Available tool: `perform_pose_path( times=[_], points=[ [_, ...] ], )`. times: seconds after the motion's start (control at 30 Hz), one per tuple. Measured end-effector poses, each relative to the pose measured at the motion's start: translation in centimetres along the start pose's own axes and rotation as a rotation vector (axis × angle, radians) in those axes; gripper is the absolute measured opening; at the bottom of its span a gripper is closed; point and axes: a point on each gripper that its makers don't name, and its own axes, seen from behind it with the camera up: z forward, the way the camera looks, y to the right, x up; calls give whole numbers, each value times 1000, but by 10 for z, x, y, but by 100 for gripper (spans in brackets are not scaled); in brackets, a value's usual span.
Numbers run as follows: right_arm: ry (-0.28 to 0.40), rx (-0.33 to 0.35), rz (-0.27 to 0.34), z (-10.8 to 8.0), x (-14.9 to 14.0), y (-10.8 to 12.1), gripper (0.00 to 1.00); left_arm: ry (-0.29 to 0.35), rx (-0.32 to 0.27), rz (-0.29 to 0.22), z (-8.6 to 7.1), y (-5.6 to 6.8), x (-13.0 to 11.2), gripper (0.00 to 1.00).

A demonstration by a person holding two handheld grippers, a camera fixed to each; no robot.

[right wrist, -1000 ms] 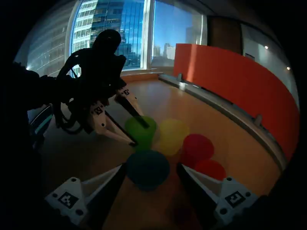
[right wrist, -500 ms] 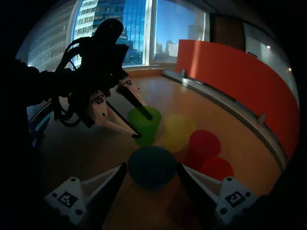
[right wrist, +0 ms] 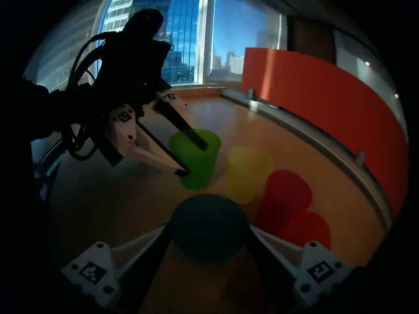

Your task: Pour water

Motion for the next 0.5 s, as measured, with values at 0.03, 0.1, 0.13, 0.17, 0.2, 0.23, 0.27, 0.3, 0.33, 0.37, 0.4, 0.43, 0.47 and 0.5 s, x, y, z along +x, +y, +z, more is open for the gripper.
perform_pose_path(
  times=[0.03, 0.1, 0.13, 0.17, 0.2, 0.23, 0.27, 0.3, 0.33, 0.37, 0.4, 0.43, 0.47, 0.5],
  points=[
    [1, -2, -1, 0, 0, 0, 94, 2, 0, 0, 0, 0, 0, 85],
    [3, -6, -4, 1, 1, 0, 92, 6, 0, 0, -2, 0, 1, 84],
    [4, -7, -4, 1, 1, 0, 92, 9, 1, -1, -2, 0, 1, 84],
    [4, -7, -5, 1, 1, 0, 91, 12, 2, -2, -3, 0, 2, 84],
    [4, -7, -5, 1, 1, -1, 91, 16, 2, -2, -4, 0, 3, 85],
    [5, -7, -4, 0, 2, -2, 91, 18, 2, -4, -4, 0, 3, 84],
    [6, -6, -3, 0, 2, -3, 91, 21, 2, -6, -5, 0, 3, 84],
    [7, -6, -1, -1, 2, -3, 91, 23, 3, -9, -6, 0, 3, 85],
    [11, -7, 0, -2, 3, -4, 91, 26, 3, -11, -7, 0, 4, 85],
    [16, -8, 2, -3, 5, -5, 91, 29, 4, -14, -8, 0, 4, 85],
    [21, -9, 4, -4, 6, -5, 91, 33, 6, -17, -10, 0, 5, 85],
    [27, -11, 4, -6, 8, -6, 91, 38, 7, -19, -12, 0, 6, 85],
    [33, -13, 5, -8, 10, -7, 91, 44, 9, -21, -14, 0, 7, 85],
    [40, -16, 6, -10, 12, -8, 91, 50, 11, -23, -16, 0, 9, 84]
  ],
)
